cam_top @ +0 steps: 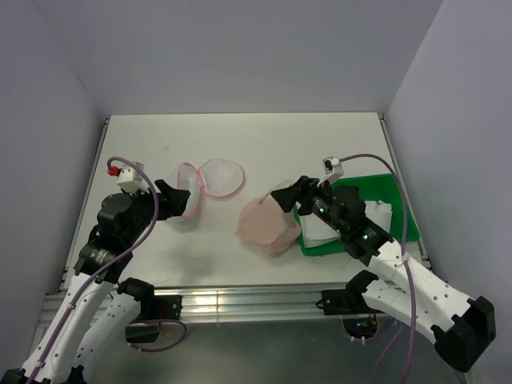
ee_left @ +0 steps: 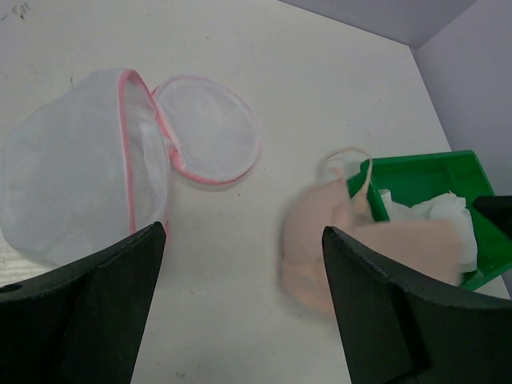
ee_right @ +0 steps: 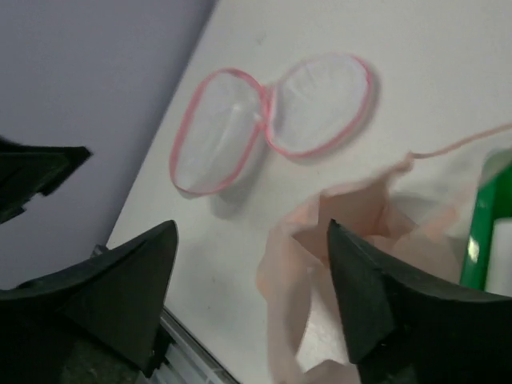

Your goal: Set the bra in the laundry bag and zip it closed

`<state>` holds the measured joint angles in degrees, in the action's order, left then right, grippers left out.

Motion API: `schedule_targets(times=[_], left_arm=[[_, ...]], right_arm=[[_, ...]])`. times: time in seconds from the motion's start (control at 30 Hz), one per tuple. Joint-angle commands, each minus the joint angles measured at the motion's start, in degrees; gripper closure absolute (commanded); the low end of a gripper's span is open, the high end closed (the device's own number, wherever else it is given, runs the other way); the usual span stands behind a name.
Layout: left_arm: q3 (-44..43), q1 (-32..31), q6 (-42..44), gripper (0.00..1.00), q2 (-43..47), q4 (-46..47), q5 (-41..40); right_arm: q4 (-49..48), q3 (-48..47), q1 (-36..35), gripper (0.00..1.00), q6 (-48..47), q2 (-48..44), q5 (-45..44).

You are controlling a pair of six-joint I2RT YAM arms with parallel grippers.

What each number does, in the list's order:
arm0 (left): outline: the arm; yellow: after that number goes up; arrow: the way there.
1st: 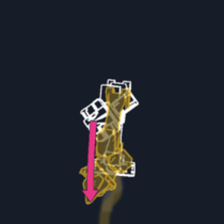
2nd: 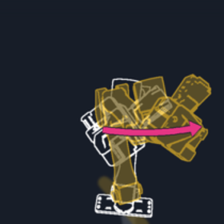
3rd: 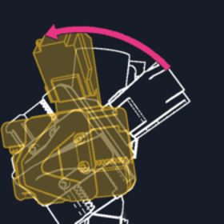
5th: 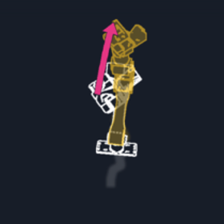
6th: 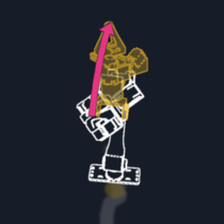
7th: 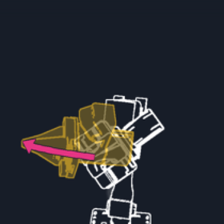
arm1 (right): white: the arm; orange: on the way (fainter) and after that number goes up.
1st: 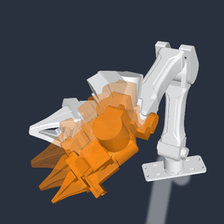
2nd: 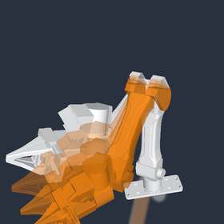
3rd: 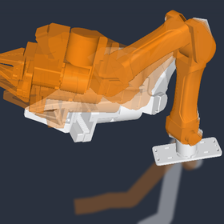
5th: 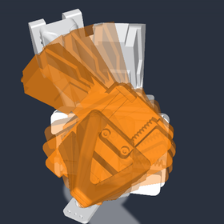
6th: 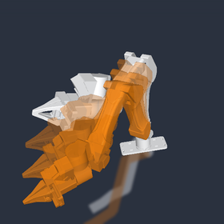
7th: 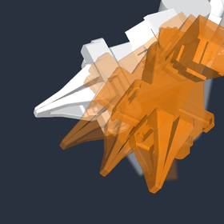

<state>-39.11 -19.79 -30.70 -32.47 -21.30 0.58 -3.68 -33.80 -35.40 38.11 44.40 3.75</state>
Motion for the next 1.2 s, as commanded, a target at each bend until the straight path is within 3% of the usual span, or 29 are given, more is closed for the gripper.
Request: schedule_targets(times=[0.0, 0.13, 0.33, 0.37, 0.5, 0.53, 0.7, 0.97, 1.17], left_arm=[[0.0, 0.37, 0.2, 0.13, -0.23, 1.44, -0.32], [0.53, 0.37, -1.03, 0.13, -1.72, 2.4, 1.88], [4.39, -1.82, -7.08, 0.16, -6.63, 10.04, 11.28], [4.74, -4.53, -7.62, 0.17, -8.64, 11.01, 10.85], [4.14, -13.68, -8.68, 0.19, -13.67, 12.25, 1.84], [3.09, -17.35, -8.5, 0.19, -15.68, 12.16, -0.12], [-0.25, -24.24, -8.15, 0.2, -23.77, 11.01, -19.87], [-7.81, -24.33, -5.17, 0.15, -45.54, 13.04, -29.93], [-13.18, -24.33, -3.05, 0.16, -55.76, 16.11, -24.93]], right_arm=[[6.92, 1.03, -0.2, 0.11, -2.23, 2.79, -5.06], [11.07, 1.02, -0.11, 0.11, -4.88, 2.89, -9.8], [10.36, 1.55, -0.29, 0.3, -7.51, 4.36, -9.12], [10.28, 1.46, -0.2, 0.4, -7.96, 5.25, -7.8], [8.08, 2.42, -1.16, 0.57, -9.1, 8.85, -4.01], [7.29, 2.6, -2.04, 0.58, -9.63, 9.47, -4.01], [4.92, 4.44, -3.45, 0.66, -10.25, 9.83, -4.01], [1.49, 8.75, -4.15, 0.67, -9.1, 6.93, -2.0], [-0.44, 12.09, -4.42, 0.67, -8.23, 4.12, -0.68]])
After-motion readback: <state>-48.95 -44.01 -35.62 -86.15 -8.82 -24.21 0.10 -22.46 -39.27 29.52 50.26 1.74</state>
